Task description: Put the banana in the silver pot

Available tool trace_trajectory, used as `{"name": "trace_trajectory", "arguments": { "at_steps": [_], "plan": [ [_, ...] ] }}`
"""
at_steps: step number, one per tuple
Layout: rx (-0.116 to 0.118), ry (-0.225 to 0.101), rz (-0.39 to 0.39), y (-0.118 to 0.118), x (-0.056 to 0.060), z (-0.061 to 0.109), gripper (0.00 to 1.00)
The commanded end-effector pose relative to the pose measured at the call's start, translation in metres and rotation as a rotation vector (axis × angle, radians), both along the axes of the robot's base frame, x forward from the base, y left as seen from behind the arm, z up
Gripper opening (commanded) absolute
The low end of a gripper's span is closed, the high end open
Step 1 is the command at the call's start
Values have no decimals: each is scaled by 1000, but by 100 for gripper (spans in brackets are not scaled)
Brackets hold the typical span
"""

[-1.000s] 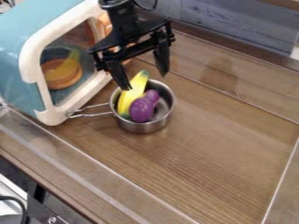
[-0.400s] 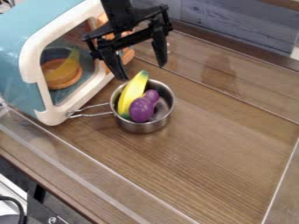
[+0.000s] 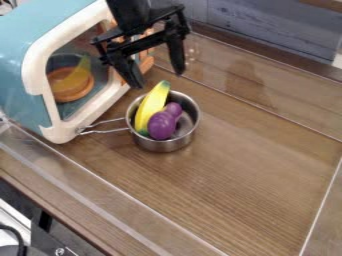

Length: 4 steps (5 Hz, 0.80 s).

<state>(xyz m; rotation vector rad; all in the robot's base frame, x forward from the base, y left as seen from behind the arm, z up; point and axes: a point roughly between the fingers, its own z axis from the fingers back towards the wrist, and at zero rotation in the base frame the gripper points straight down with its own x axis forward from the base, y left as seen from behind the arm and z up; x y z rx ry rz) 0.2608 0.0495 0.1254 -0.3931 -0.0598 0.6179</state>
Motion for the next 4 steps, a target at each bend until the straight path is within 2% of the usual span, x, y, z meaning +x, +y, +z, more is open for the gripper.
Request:
{"name": "trace_trajectory", "arguments": {
  "at_steps": [1, 2, 3, 4],
  "plan": [
    [-5, -72, -62, 9, 8, 1, 100],
    [-25, -97, -131, 14, 11, 9, 0],
    [-29, -129, -202, 18, 11, 10, 100],
    [-23, -150, -242, 6, 16, 17, 100]
  ]
}}
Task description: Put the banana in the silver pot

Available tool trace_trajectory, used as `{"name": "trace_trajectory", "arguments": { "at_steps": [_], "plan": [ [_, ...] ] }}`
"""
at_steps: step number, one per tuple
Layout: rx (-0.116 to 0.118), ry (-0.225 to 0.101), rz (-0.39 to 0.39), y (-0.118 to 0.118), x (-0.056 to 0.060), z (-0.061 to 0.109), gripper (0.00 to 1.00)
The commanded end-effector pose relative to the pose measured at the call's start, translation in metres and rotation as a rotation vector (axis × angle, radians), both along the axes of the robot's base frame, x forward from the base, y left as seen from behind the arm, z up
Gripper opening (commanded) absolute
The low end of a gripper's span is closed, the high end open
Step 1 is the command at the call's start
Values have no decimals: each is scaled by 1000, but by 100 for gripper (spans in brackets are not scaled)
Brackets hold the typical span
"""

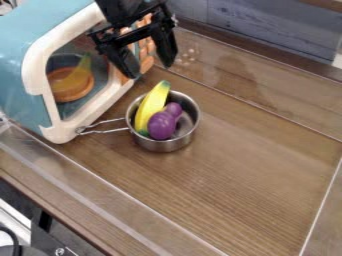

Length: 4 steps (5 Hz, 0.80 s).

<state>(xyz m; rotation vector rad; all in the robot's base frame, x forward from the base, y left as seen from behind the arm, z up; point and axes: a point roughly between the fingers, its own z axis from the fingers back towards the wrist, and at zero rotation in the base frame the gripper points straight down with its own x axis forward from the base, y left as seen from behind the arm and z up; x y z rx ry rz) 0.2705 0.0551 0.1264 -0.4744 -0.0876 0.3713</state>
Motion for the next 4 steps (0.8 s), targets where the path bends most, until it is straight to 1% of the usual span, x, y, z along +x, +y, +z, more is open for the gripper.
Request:
{"name": "trace_trajectory", "arguments": {
  "at_steps": [1, 2, 3, 4],
  "plan": [
    [19, -91, -59, -11, 11, 24, 100],
    [13, -126, -116, -9, 10, 27, 100],
    [48, -153, -155, -21, 19, 27, 0],
    [83, -181, -235, -38, 25, 31, 100]
  ]
}}
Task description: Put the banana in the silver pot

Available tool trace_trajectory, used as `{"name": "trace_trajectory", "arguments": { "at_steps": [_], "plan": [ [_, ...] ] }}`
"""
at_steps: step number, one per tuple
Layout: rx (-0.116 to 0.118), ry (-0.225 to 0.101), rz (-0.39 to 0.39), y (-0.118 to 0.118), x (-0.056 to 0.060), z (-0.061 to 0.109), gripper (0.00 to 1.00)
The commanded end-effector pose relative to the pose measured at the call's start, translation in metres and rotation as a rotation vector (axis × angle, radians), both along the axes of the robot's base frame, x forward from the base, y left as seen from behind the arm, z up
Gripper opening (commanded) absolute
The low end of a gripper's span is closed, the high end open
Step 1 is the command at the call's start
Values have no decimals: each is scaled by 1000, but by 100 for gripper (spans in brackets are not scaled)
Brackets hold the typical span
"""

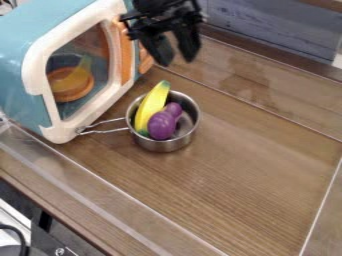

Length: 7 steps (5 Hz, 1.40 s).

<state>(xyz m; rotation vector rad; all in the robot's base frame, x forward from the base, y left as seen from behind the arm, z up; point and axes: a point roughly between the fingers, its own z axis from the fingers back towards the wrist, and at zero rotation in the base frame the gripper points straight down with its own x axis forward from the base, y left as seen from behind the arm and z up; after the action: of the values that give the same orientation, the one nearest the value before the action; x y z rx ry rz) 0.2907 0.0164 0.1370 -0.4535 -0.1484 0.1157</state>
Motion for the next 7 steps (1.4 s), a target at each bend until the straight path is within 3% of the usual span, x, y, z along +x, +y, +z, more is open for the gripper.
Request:
{"name": "trace_trajectory", "arguments": {
  "at_steps": [1, 2, 3, 4, 7],
  "plan": [
    [68, -111, -50, -6, 13, 19, 100],
    [97, -116, -2, -16, 21, 20, 100],
    [149, -139, 24, -25, 33, 19, 100],
    [183, -151, -42, -25, 38, 17, 100],
    [246, -124, -175, -25, 45, 0, 100]
  ]
}}
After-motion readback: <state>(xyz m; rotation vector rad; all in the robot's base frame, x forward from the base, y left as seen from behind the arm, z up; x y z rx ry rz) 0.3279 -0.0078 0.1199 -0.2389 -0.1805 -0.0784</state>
